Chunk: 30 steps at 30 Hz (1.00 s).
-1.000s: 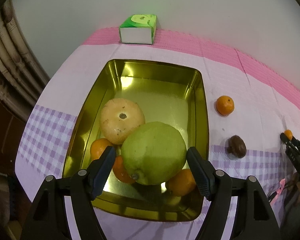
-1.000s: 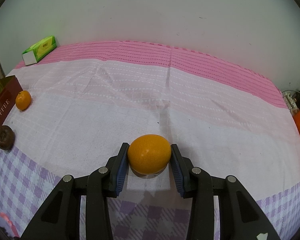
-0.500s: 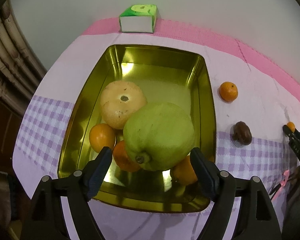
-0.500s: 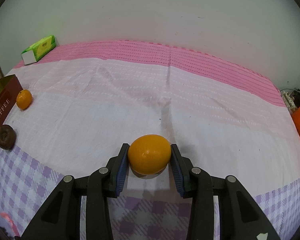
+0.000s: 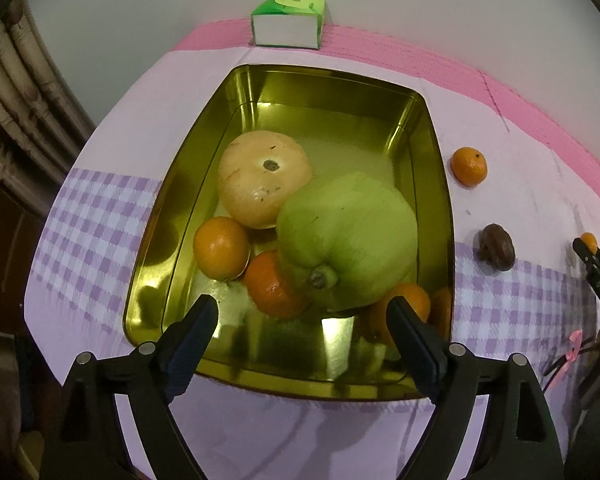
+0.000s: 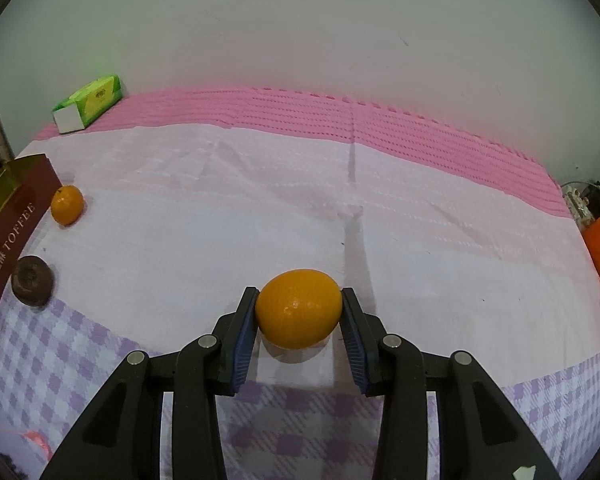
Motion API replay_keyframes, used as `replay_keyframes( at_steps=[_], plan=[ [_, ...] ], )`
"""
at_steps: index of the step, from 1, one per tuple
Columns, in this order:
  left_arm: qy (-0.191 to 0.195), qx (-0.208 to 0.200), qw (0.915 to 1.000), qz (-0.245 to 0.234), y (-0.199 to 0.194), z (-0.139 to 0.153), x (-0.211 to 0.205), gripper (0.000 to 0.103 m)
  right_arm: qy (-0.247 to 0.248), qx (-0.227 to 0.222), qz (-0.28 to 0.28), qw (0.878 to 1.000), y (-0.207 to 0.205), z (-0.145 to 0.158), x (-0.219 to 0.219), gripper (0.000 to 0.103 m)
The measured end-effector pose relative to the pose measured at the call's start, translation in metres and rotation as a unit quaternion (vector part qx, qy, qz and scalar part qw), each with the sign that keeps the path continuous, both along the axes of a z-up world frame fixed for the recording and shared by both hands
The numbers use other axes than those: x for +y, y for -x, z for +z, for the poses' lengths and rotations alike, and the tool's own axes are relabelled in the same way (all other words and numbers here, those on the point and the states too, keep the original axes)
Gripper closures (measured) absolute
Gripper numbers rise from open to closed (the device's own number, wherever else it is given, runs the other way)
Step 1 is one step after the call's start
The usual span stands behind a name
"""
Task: Organize fruits
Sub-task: 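Carry the held orange over the gold tray with the right gripper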
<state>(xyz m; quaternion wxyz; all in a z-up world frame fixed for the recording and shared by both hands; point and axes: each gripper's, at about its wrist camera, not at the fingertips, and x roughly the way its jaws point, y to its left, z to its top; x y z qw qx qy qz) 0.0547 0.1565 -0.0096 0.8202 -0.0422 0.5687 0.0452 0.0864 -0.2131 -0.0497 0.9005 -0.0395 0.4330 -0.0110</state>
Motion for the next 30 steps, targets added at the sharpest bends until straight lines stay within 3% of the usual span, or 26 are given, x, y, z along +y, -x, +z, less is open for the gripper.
replay_keyframes(
  at_steps=[7, 14, 20, 26, 30],
  plan=[
    [0.01, -0.019, 0.9998, -0.004, 0.015, 0.016, 0.006, 0.016, -0.009, -0.01, 0.014, 1.0, 0.006, 0.014, 0.015, 0.066],
    [0.01, -0.051, 0.9985, 0.014, 0.028, 0.04, 0.021, 0.016, -0.026, -0.024, 0.061, 0.998, 0.014, 0.035, 0.054, 0.066],
    [-0.014, -0.083, 0.995, 0.053, 0.033, 0.057, 0.043, 0.016, -0.04, -0.027, 0.12, 0.992, 0.017, 0.052, 0.104, 0.066],
    [-0.067, -0.11, 0.9874, 0.092, 0.041, 0.064, 0.062, 0.016, -0.055, -0.023, 0.173, 0.983, 0.013, 0.061, 0.158, 0.066],
    [-0.065, -0.114, 0.9841, 0.12, 0.044, 0.064, 0.078, 0.016, -0.065, -0.019, 0.207, 0.976, 0.016, 0.065, 0.193, 0.066]
  ],
)
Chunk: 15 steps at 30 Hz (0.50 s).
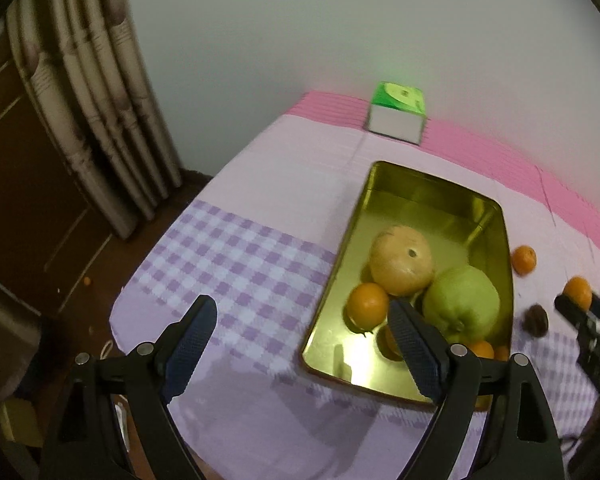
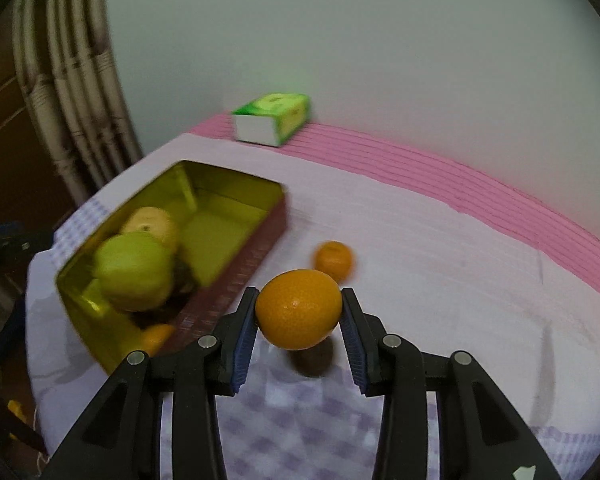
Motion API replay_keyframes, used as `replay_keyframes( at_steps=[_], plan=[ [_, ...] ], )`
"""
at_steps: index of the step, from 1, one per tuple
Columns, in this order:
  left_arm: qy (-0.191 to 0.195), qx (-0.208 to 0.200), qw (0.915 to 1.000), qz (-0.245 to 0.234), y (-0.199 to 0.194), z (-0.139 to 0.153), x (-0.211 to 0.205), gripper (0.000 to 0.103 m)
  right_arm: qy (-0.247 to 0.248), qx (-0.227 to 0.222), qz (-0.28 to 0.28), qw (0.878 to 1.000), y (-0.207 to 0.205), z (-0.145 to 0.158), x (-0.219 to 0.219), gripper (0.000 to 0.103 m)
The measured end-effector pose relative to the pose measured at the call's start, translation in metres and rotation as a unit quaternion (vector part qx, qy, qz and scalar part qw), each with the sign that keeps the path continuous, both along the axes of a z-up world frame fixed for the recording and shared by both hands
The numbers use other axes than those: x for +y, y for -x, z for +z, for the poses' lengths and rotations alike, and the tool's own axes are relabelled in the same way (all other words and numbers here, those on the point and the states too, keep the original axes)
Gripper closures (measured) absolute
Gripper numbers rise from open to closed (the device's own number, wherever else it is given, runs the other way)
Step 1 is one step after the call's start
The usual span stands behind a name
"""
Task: Organize fruits
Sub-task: 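Carry the held orange over the gold tray with the right gripper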
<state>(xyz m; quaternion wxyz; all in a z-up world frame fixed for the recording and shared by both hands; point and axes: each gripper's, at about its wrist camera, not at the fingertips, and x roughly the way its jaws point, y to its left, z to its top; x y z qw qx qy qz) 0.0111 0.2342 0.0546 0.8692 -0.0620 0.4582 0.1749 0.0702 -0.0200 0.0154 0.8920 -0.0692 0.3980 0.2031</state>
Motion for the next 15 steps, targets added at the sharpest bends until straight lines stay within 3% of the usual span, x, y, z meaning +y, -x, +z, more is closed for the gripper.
replay_keyframes(
  at_steps=[9, 15],
  plan=[
    [0.017, -0.009, 0.9994, 0.027, 0.004, 0.001, 0.015, 0.015, 0.003, 0.014, 0.076, 0.997, 0.024, -0.002, 0.06, 0.066],
    [0.019, -0.007, 0.9993, 0.03, 0.004, 0.0, 0.016, 0.015, 0.006, 0.034, 0.104, 0.994, 0.034, -0.01, 0.078, 0.066]
  ],
)
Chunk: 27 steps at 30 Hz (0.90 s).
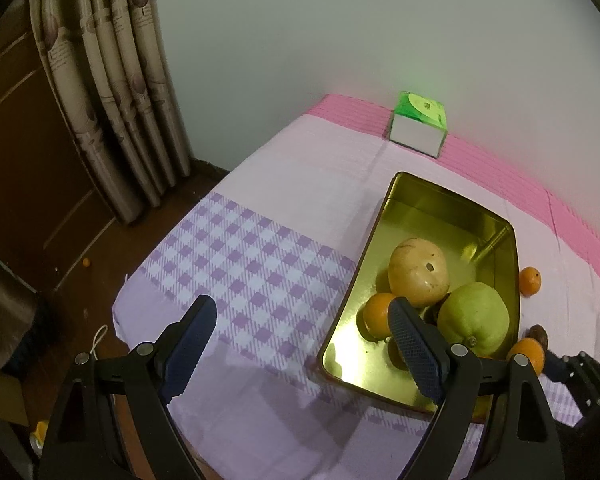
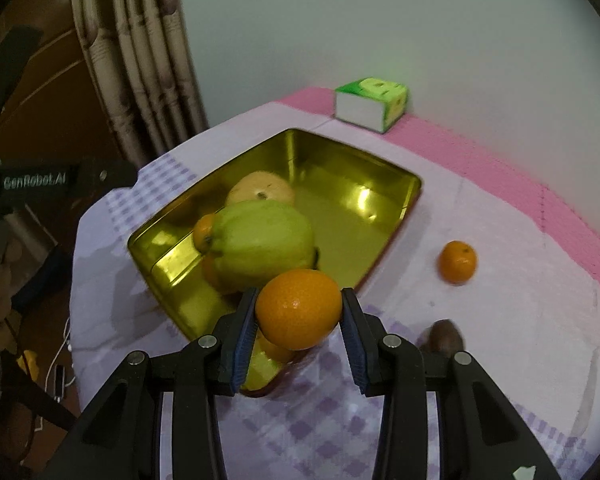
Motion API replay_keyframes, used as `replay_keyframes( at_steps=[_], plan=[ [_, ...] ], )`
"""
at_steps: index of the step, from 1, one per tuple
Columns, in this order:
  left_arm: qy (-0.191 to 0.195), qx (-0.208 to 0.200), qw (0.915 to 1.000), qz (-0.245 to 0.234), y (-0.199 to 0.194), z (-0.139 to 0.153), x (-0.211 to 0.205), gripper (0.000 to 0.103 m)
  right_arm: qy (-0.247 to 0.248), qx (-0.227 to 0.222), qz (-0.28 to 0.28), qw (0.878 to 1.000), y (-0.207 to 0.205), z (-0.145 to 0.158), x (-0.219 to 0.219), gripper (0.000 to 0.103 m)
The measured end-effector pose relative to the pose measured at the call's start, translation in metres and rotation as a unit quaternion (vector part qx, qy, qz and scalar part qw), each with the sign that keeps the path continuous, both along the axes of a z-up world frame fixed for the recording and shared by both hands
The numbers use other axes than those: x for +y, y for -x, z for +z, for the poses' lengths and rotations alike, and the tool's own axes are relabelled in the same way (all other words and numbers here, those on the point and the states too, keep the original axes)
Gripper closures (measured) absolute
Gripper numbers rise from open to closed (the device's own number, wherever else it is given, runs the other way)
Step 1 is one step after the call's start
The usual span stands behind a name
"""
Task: Organize fruits
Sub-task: 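Carry the held orange over the gold tray with the right gripper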
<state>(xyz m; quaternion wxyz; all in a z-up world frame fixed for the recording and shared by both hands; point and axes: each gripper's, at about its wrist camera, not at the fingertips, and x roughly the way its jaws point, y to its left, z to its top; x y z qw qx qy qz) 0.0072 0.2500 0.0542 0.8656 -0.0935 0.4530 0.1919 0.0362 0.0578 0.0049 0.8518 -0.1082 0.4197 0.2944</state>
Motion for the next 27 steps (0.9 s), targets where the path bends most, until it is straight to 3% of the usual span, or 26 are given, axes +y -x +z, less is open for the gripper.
replay_keyframes(
  at_steps=[27],
  plan=[
    [-0.007, 0.014, 0.9999, 0.0, -0.003, -0.009, -0.001, 0.015, 0.032, 0.009, 0.014, 0.999, -0.019, -0.03, 0.034, 0.067]
  ],
)
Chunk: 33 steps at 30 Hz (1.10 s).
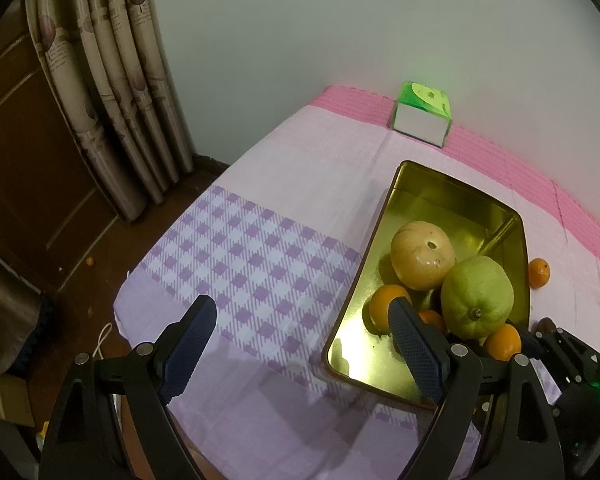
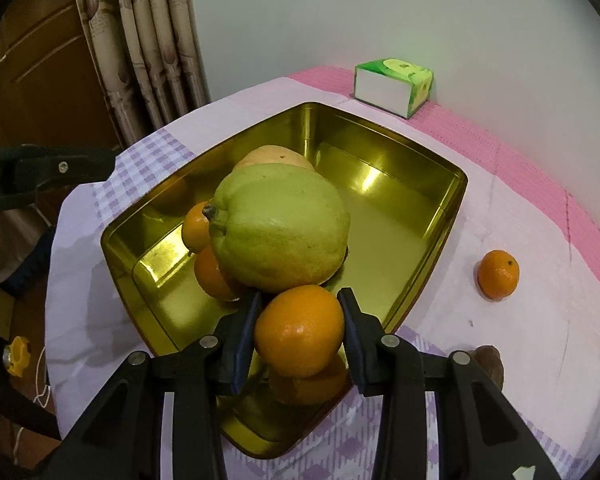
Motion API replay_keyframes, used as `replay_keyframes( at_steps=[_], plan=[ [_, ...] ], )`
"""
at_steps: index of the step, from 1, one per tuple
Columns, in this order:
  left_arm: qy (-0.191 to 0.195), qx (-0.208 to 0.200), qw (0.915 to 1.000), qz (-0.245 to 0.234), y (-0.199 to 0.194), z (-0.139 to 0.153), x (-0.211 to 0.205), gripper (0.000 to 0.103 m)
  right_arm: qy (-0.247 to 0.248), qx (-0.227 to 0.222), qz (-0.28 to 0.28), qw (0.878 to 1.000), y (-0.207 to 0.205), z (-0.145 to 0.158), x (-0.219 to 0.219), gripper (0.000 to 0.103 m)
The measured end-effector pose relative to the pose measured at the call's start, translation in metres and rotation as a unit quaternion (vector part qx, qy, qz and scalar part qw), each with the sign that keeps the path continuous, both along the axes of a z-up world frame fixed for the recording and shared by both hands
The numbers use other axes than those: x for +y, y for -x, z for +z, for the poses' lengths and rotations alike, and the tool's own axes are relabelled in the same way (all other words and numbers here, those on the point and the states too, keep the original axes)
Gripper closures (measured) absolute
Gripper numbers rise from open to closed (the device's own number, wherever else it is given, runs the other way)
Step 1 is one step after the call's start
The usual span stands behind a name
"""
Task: Organize fruits
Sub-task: 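Carry the held orange over the gold tray with the right gripper, then lower the orange into the tray and open right gripper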
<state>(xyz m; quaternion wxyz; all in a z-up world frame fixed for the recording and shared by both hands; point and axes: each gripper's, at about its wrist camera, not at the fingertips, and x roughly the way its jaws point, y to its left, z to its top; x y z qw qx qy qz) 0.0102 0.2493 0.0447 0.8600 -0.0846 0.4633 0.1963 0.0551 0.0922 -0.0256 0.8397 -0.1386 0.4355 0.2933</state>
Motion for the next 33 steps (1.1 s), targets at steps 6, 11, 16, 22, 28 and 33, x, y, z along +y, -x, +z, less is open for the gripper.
replay_keyframes(
  at_steps=[6, 11, 16, 22, 28, 33],
  plan=[
    [0.001, 0.001, 1.0, 0.0, 0.0, -0.001, 0.0, 0.015, 0.013, -0.007, 0.0, 1.0, -0.001, -0.003, 0.004, 0.067],
    [0.0, 0.003, 1.0, -0.001, 0.0, -0.001, -0.002, 0.015, 0.015, -0.008, 0.0, 1.0, -0.001, -0.003, 0.004, 0.066],
    [-0.002, 0.005, 1.0, -0.005, -0.001, -0.002, -0.003, 0.015, 0.012, -0.002, 0.002, 1.0, -0.001, -0.002, 0.003, 0.064],
    [-0.001, 0.003, 0.9999, -0.01, -0.001, -0.001, -0.004, 0.015, 0.003, -0.004, -0.002, 1.0, 0.002, 0.002, 0.002, 0.058],
    [-0.002, 0.003, 0.9999, -0.015, -0.002, -0.001, -0.005, 0.015, -0.012, -0.007, -0.012, 1.0, 0.002, 0.011, -0.006, 0.052],
    [-0.002, 0.003, 0.9999, -0.015, -0.001, -0.001, -0.006, 0.015, -0.033, -0.011, -0.025, 0.999, 0.004, 0.023, -0.019, 0.051]
  ],
)
